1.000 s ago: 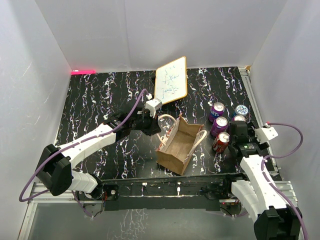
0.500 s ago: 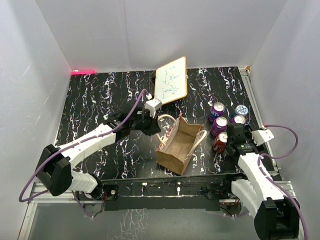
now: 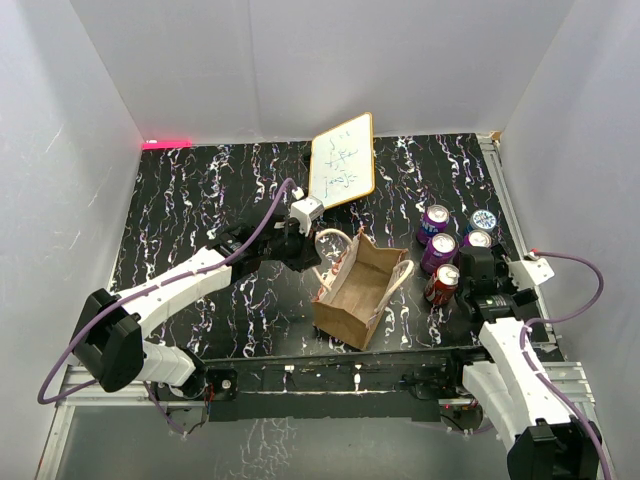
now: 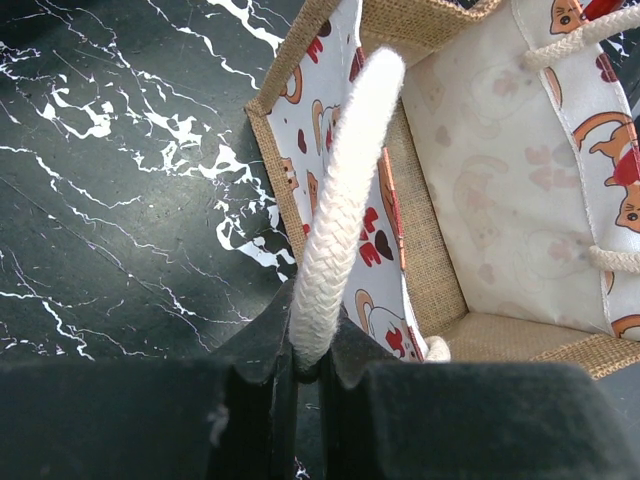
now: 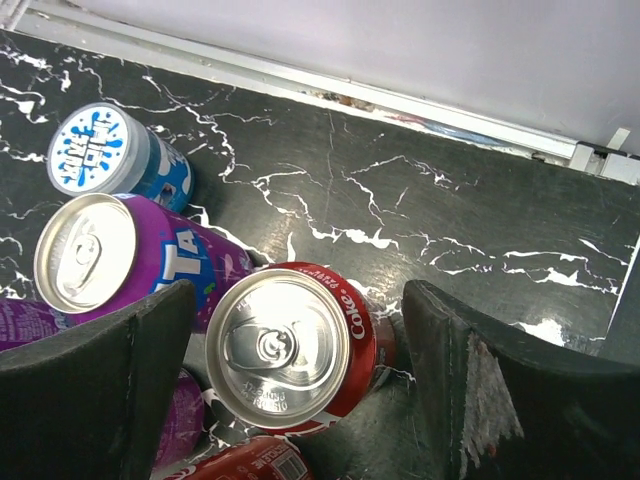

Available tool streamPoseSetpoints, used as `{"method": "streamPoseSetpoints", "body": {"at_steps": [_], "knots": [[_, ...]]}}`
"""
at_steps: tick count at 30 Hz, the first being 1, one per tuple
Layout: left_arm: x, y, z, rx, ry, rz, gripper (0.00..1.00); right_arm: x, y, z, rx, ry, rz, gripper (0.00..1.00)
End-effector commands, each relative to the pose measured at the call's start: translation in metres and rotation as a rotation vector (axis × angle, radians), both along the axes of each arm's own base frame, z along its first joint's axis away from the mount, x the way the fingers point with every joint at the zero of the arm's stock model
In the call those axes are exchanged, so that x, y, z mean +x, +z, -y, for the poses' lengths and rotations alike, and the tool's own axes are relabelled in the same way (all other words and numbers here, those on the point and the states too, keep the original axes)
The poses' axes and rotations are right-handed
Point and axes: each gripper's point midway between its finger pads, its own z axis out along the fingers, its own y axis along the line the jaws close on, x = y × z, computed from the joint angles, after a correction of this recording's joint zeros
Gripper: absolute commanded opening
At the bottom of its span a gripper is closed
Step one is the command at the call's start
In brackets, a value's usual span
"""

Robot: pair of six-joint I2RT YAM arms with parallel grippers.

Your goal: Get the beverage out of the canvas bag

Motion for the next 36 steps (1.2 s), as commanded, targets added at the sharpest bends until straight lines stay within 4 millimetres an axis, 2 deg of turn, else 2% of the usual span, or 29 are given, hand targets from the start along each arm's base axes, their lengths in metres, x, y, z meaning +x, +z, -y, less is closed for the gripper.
{"method": "streamPoseSetpoints", "body": {"at_steps": [1,4,6,8,10,12,14,16,18,19,20,21,23,26,28,32,34,36], "knots": [[0.003,0.017,-0.001,-0.008,0.004,0.047,0.03,0.008,0.033,0.006,-0.039,-0.019,0.103,0.87],[0.003,0.018,-0.001,-0.009,0.007,0.050,0.04,0.009,0.046,0.004,-0.040,0.006,0.117,0.90],[0.003,0.018,-0.001,-0.010,0.008,0.051,0.06,0.013,0.064,0.001,-0.055,0.049,0.125,0.95],[0.004,0.019,-0.001,-0.013,0.011,0.054,0.12,0.018,0.083,-0.003,-0.071,0.111,0.130,0.98],[0.004,0.021,-0.001,-0.018,0.013,0.056,0.22,0.028,0.104,-0.014,-0.098,0.228,0.139,0.98],[0.007,0.024,-0.003,-0.021,0.037,0.064,0.30,0.047,0.130,-0.039,-0.165,0.466,0.159,0.98],[0.010,0.030,-0.003,-0.040,0.062,0.079,0.44,0.064,0.158,-0.089,-0.220,0.812,0.226,0.98],[0.012,0.039,-0.003,-0.059,0.082,0.089,0.56,0.067,0.180,-0.131,-0.232,1.061,0.294,0.98],[0.015,0.050,-0.002,-0.075,0.096,0.098,0.66,0.065,0.194,-0.163,-0.216,1.248,0.314,0.98],[0.016,0.056,-0.002,-0.080,0.104,0.105,0.70,0.063,0.194,-0.176,-0.177,1.328,0.298,0.98],[0.018,0.062,-0.003,-0.082,0.114,0.111,0.84,0.061,0.199,-0.183,-0.155,1.372,0.290,0.98],[0.020,0.069,-0.004,-0.085,0.126,0.120,0.88,0.059,0.201,-0.191,-0.132,1.422,0.271,0.98],[0.023,0.084,-0.007,-0.090,0.158,0.139,0.96,0.055,0.214,-0.199,-0.124,1.476,0.253,0.98],[0.030,0.113,-0.019,-0.099,0.235,0.181,0.97,0.046,0.240,-0.201,-0.128,1.478,0.271,0.98],[0.035,0.136,-0.031,-0.103,0.308,0.217,0.97,0.036,0.274,-0.199,-0.169,1.470,0.320,0.98],[0.036,0.193,-0.063,-0.140,0.449,0.317,0.97,0.015,0.326,-0.193,-0.247,1.422,0.393,0.98],[0.030,0.231,-0.083,-0.196,0.512,0.394,0.97,0.007,0.347,-0.184,-0.286,1.363,0.423,0.98],[0.023,0.257,-0.102,-0.235,0.564,0.453,0.97,-0.002,0.367,-0.174,-0.327,1.303,0.460,0.98]]}}
